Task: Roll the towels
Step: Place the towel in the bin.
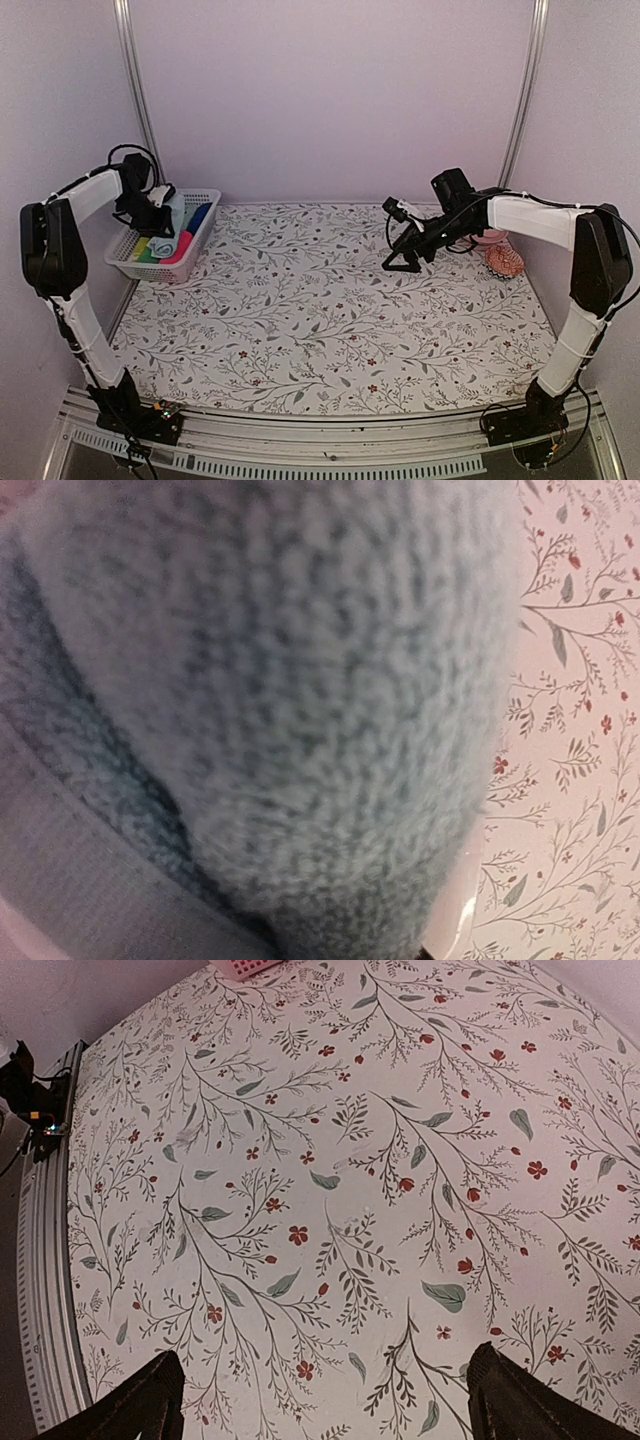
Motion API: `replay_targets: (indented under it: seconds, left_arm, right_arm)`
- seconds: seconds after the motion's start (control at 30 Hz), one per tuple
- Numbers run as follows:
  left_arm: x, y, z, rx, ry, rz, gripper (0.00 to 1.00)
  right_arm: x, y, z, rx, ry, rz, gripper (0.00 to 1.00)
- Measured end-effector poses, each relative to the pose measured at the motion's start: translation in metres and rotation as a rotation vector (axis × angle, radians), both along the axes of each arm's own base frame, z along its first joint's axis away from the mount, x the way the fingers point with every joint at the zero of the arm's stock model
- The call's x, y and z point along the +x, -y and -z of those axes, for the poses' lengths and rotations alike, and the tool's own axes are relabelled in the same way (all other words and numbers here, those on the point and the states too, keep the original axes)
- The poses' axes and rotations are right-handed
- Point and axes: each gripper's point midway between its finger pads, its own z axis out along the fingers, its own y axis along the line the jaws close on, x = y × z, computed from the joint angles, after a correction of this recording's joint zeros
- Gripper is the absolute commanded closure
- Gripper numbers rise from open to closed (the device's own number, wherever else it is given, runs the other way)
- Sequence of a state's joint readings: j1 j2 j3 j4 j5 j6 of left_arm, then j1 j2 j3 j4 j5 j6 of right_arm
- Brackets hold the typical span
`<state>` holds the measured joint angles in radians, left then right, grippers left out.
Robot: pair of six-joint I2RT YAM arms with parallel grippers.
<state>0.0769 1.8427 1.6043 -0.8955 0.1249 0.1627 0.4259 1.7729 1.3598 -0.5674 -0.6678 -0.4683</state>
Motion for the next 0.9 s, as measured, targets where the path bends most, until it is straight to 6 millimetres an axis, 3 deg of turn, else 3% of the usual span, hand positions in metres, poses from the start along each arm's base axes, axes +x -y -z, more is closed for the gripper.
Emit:
replay_targets:
  seconds: [0.23, 0.47, 0.53, 0.67, 0.83, 0.9]
  left_arm:
    - [-0.004, -0.008, 0.021, 0.034, -0.096, 0.017, 1.00]
    - [-0.006, 0.000, 0.057, 0.028, -0.202, 0.044, 1.00]
    - [-0.006, 0.004, 0.058, 0.029, -0.207, 0.053, 1.00]
    - [-0.007, 0.006, 0.058, 0.030, -0.210, 0.058, 0.61]
    - [-0.007, 0.004, 0.061, 0.048, -0.223, 0.046, 0.40]
    - [-0.008, 0.003, 0.062, 0.061, -0.230, 0.041, 0.37]
  right_arm:
    - [0.000, 0.000, 0.000, 0.000, 0.001, -0.001, 0.01]
    - [0.000, 0.000, 0.001, -0.001, 0.002, -0.002, 0.01]
    - [0.000, 0.000, 0.001, -0.002, 0.000, -0.002, 0.01]
    - [0.000, 0.000, 0.005, -0.006, -0.008, -0.003, 0.01]
    - [0.000, -0.001, 0.008, -0.009, -0.013, -0.006, 0.01]
    - [0.000, -0.001, 0.008, -0.010, -0.013, -0.008, 0.01]
